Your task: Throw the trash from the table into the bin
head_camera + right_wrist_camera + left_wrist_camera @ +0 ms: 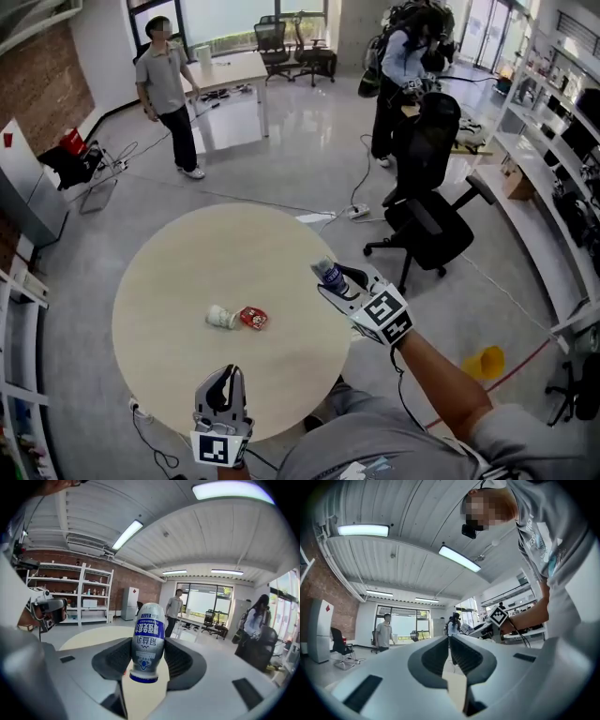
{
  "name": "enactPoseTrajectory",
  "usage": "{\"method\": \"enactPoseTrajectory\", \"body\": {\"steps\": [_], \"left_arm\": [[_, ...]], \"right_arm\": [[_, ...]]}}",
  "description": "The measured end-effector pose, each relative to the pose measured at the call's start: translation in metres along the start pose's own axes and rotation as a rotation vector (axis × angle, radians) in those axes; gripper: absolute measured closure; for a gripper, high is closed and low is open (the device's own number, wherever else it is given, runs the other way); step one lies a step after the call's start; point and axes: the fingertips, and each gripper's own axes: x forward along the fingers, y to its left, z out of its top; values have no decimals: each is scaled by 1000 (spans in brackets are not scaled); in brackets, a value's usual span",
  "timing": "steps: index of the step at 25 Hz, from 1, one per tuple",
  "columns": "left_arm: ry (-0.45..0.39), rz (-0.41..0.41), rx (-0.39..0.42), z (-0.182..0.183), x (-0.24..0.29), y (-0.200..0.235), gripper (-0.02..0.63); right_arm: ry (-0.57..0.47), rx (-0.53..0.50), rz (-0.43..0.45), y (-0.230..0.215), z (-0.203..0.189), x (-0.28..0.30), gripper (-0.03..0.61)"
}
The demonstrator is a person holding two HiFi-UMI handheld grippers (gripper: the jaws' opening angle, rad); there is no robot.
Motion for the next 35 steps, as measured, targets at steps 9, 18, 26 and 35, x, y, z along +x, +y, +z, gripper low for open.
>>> {"method": "enactPoseTrajectory", "body": {"steps": [9, 18, 26, 35], "left_arm": [[-44, -283, -64, 13, 33, -84, 548], [-54, -526, -83, 2, 102, -224, 548], [-67, -685, -29, 4, 146, -402, 548], [-29, -790, -8, -6, 221, -615, 548]], "right_arm": [[-31, 44, -362, -31, -17, -210, 362], [-14, 97, -626, -81, -86, -380, 362], [-6, 171, -782, -121, -179, -563, 362], [31, 243, -924, -194, -306, -765, 362]]}}
